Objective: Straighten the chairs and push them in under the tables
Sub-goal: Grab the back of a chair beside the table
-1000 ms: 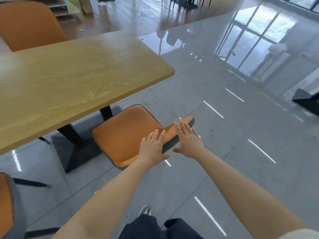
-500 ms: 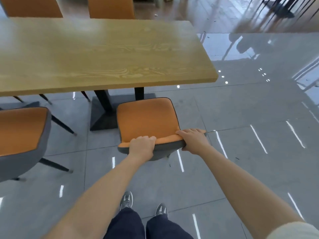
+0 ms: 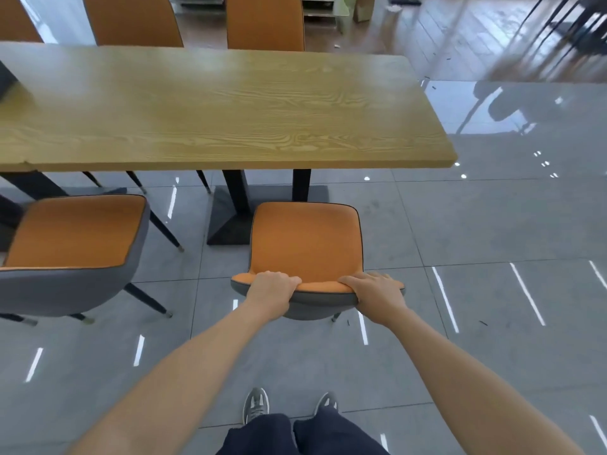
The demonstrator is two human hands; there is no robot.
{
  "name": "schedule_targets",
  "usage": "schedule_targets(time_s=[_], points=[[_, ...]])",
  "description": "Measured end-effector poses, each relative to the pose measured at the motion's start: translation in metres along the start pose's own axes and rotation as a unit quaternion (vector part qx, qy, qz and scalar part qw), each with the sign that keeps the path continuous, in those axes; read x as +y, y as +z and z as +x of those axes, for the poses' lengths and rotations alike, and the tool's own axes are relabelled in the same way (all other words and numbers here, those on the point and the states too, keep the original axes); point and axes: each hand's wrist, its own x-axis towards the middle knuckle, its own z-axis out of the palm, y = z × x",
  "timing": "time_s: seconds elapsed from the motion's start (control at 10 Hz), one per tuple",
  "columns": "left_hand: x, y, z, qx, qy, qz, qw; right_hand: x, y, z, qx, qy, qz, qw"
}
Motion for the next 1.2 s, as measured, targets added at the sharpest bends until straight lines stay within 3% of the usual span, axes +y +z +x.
schedule_targets(time_s=[0.4,0.7,1.0,1.1,1.2], points=[[-0.078,0.009,-0.049,0.005,-0.058,-0.010,0.998,-0.083,0.001,0.035,0.008,-0.061,-0.006,0.998],[-0.126,-0.008,-0.031,0.033,-0.080,-0.018,0.996,-0.114,-0.025,0.081,-0.005,-0.051,-0.015,0.999],[-0.129,-0.019,-0.038,0.012,-0.092,0.006,0.996,-0.125,-0.031,0.082,-0.045,-0.038,-0.013,0.998],[-0.128,-0.022,-0.045,-0.011,-0.095,-0.024,0.995,-0.127,-0.033,0.075,-0.061,-0.025,0.005,0.998],[-0.126,-0.028,-0.056,0.021,-0.097,-0.078,0.992,-0.131,-0.039,0.064,-0.047,-0.016,0.049,0.998]])
